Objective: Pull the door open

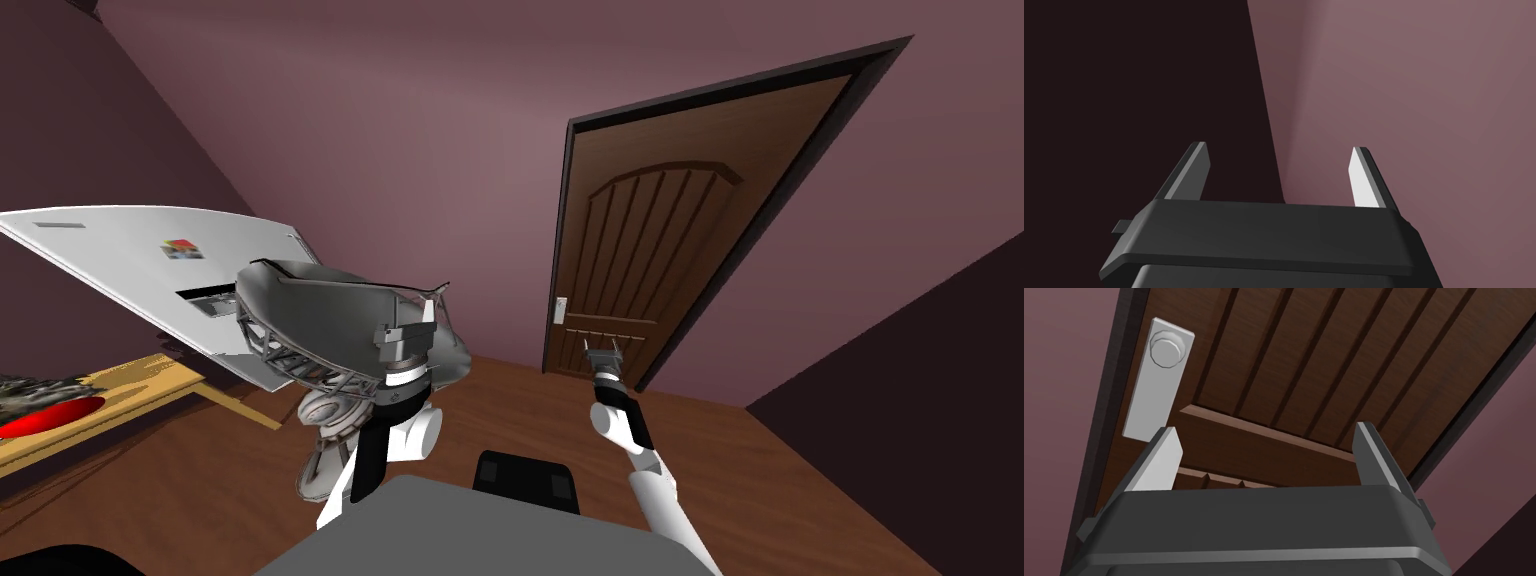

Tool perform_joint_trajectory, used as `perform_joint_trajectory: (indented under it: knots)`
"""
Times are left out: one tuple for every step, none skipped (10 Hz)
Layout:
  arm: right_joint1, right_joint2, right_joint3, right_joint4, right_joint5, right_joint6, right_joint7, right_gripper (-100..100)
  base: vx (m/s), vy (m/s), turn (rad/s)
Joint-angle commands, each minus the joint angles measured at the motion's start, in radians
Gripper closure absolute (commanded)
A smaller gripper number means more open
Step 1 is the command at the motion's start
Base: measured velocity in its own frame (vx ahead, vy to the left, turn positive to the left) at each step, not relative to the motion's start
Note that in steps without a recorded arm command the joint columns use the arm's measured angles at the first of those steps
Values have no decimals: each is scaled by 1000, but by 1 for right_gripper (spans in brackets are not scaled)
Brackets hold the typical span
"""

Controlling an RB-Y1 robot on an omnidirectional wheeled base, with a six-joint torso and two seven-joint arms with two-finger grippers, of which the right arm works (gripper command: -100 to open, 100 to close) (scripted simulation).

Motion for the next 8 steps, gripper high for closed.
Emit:
perform_joint_trajectory:
  knots:
    - [-20,-2,1,32,-35,0,-24,-100,93,-45,143]
    - [-32,-3,2,53,-55,-1,-37,-100,80,-46,98]
    - [-45,-5,3,74,-76,-2,-51,-100,92,-55,166]
    - [-56,-6,4,93,-95,-2,-63,-100,94,-51,147]
    - [-68,-7,5,112,-113,-3,-75,-100,83,-59,123]
    - [-79,-8,6,131,-132,-3,-88,-100,79,-62,142]
    - [-90,-9,7,150,-151,-4,-100,-100,83,-51,140]
    - [-101,-10,8,167,-168,-5,-111,-100,85,-47,110]
